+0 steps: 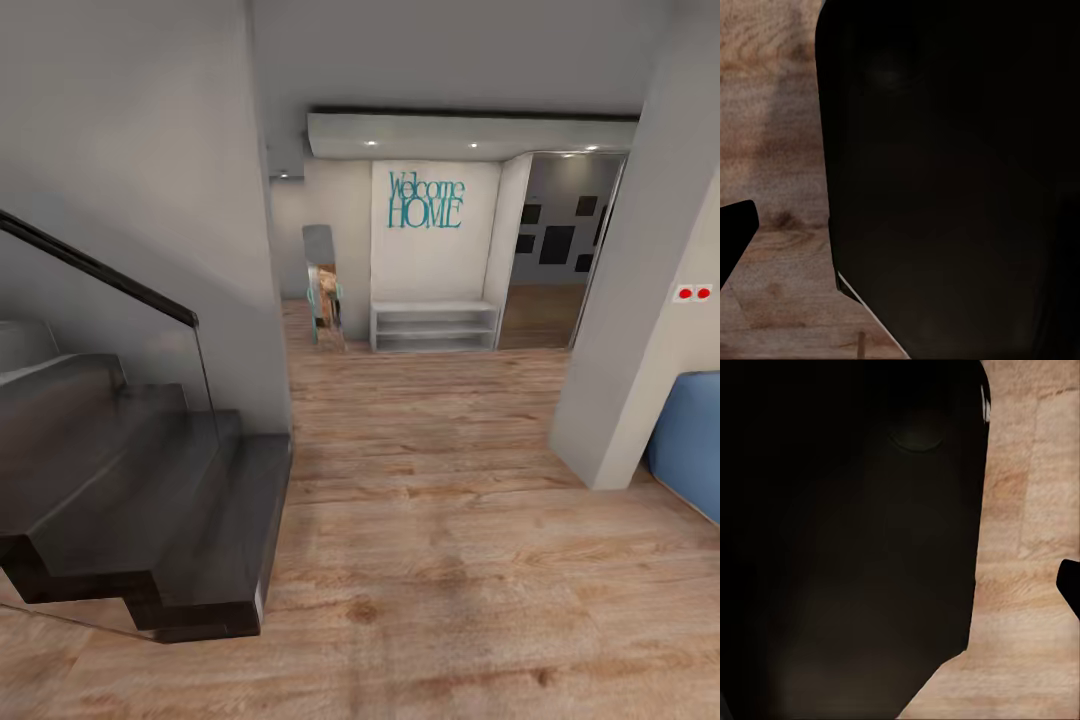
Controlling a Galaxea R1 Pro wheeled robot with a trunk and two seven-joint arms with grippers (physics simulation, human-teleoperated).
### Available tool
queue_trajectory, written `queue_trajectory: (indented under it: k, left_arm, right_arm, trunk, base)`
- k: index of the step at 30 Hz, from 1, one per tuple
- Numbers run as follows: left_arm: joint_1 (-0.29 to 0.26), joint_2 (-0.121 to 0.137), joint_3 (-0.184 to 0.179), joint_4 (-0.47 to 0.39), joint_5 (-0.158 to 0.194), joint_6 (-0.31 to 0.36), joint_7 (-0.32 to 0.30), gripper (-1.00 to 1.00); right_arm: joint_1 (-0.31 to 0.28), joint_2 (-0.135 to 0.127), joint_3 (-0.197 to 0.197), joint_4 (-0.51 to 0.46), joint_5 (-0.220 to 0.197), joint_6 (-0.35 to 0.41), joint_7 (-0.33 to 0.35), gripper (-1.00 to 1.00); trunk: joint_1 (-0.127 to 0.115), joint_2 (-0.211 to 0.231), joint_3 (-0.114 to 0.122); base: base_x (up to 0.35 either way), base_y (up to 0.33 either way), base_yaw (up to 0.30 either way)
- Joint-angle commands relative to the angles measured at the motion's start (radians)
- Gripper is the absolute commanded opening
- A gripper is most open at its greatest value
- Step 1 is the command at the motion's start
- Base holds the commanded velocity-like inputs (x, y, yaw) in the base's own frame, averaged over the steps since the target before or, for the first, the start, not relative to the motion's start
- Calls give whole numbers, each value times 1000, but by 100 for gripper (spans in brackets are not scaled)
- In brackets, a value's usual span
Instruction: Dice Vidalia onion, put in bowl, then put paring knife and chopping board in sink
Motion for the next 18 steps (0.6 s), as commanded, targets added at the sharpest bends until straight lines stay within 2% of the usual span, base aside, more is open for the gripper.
queue_trajectory:
  k: [1, 4, 9, 18]
  left_arm:
    - [1, 6, 2, 2, 6, 0, -1, 100]
    - [1, 4, 2, 2, 8, -1, -3, 100]
    - [2, -3, 2, 2, 2, -1, -5, 100]
    - [2, -2, 2, 2, -1, -3, -5, 100]
  right_arm:
    - [-3, 6, -4, -6, 2, -6, 0, 100]
    - [-3, 20, -3, -23, 0, -23, -1, 100]
    - [-3, 28, 0, -31, -1, -26, -2, 100]
    - [-3, 27, 0, -32, 1, -29, -3, 100]
  trunk:
    - [0, 0, 0]
    - [0, 0, 0]
    - [0, 0, 0]
    - [0, 0, 0]
  base:
    - [0, 0, 0]
    - [0, 0, 0]
    - [0, 0, 0]
    - [0, 0, 0]
